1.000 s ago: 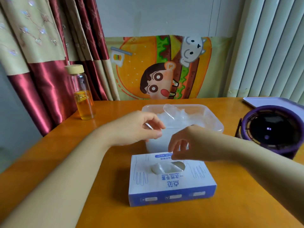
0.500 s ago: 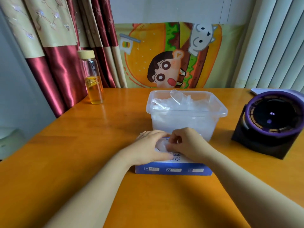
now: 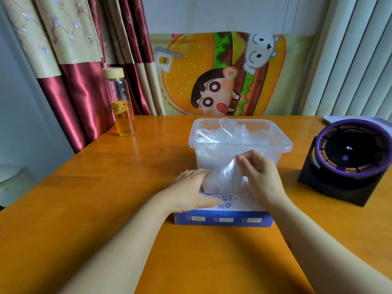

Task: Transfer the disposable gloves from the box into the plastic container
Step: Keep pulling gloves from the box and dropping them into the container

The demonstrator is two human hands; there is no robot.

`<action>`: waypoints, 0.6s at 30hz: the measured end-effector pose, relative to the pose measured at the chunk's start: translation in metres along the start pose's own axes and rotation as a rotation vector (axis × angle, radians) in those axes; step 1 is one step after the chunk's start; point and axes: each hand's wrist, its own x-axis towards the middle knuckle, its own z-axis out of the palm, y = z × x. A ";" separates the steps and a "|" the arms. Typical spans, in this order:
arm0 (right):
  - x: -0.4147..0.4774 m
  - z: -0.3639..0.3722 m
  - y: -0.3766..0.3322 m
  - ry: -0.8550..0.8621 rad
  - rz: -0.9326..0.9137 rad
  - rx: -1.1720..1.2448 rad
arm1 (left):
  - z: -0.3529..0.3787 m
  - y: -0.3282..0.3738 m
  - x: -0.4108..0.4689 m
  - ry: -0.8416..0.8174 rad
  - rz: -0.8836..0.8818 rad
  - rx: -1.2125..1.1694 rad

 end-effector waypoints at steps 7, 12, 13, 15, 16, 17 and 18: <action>0.000 0.003 -0.015 -0.019 -0.051 -0.092 | 0.004 -0.006 0.006 -0.007 0.012 -0.042; 0.003 -0.012 -0.027 -0.221 -0.184 -0.288 | 0.004 -0.007 0.003 0.023 0.039 -0.234; 0.003 -0.012 -0.031 -0.268 -0.222 -0.367 | 0.003 -0.006 0.003 0.029 0.049 -0.284; 0.005 -0.012 -0.034 -0.316 -0.260 -0.494 | 0.003 -0.005 0.002 0.031 0.047 -0.320; 0.006 -0.012 -0.035 -0.310 -0.263 -0.516 | 0.002 -0.006 0.003 0.030 0.044 -0.300; 0.008 -0.012 -0.035 -0.290 -0.259 -0.509 | 0.002 -0.006 0.003 0.024 0.040 -0.283; 0.008 -0.013 -0.035 -0.262 -0.245 -0.475 | 0.002 -0.006 0.003 0.017 0.034 -0.278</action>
